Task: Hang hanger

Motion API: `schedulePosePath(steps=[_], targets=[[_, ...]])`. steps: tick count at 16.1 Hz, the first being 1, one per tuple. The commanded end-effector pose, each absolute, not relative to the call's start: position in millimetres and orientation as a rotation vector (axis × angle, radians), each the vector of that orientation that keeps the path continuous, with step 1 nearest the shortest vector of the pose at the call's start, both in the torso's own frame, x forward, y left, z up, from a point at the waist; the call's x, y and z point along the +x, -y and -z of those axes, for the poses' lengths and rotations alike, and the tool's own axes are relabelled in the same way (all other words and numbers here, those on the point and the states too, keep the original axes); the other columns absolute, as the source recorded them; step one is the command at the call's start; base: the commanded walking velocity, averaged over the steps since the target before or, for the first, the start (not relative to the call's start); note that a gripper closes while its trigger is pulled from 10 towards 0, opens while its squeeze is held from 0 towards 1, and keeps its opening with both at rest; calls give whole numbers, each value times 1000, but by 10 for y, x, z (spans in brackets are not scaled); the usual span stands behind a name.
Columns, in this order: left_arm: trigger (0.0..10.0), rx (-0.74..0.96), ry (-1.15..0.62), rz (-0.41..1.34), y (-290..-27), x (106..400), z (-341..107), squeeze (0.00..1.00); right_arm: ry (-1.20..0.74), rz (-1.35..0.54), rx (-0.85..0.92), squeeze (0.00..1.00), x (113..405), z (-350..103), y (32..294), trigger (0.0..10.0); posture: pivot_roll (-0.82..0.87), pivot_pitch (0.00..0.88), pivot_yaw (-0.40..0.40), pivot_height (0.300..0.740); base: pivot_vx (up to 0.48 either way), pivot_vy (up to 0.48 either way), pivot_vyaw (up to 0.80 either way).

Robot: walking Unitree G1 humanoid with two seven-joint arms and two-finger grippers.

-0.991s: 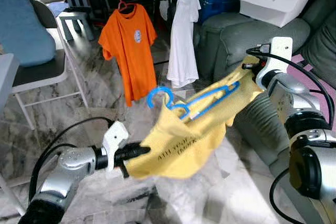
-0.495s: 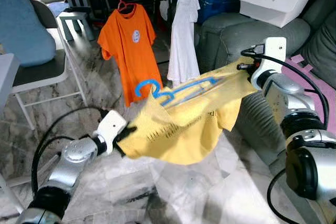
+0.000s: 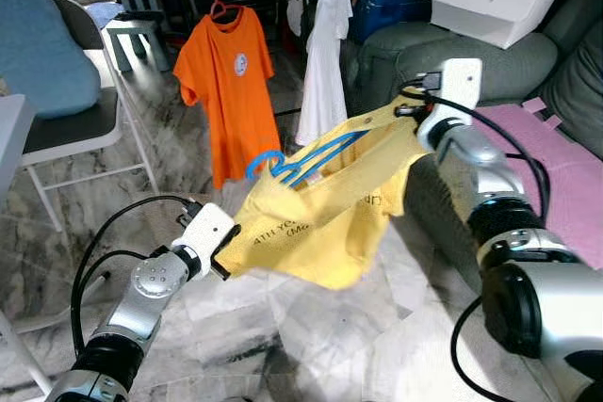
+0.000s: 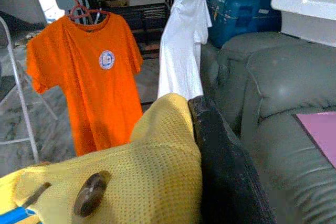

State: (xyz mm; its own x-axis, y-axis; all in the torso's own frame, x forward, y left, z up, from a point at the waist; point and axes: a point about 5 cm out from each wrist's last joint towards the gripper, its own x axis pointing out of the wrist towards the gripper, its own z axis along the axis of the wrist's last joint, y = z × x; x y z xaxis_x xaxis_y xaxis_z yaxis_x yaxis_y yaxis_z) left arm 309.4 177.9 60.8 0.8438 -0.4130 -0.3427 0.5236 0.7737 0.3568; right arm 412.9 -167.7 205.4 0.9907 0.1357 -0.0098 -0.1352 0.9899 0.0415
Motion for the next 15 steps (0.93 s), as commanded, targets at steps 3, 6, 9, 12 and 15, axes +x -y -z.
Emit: schedulePosePath(steps=[3, 6, 9, 12, 15], targets=[[10000, 405, -267, 455, -1600, 3135, -580, 0, 6, -268, 85, 0, 4113, -2072, 1185, 0, -145, 22, -3, 740, 0, 0, 0], [10000, 336, -239, 444, -1365, 3168, -636, 0, -83, -455, 190, 0, 3974, -1857, 756, 0, -148, 25, -2, 740, 0, 0, 0], [10000, 298, -220, 403, -1241, 3187, -672, 0, -147, -549, 218, 0, 3850, -1730, 539, 0, -147, 26, -1, 740, 0, 0, 0], [10000, 266, -219, 346, -1214, 3216, -694, 0, -200, -641, 200, 0, 3718, -1624, 422, 0, -148, 25, -1, 740, 0, 0, 0], [10000, 222, -233, 307, -1213, 3224, -705, 0, -269, -879, 160, 0, 3364, -1453, 327, 0, -148, 27, -1, 740, 0, 0, 0]])
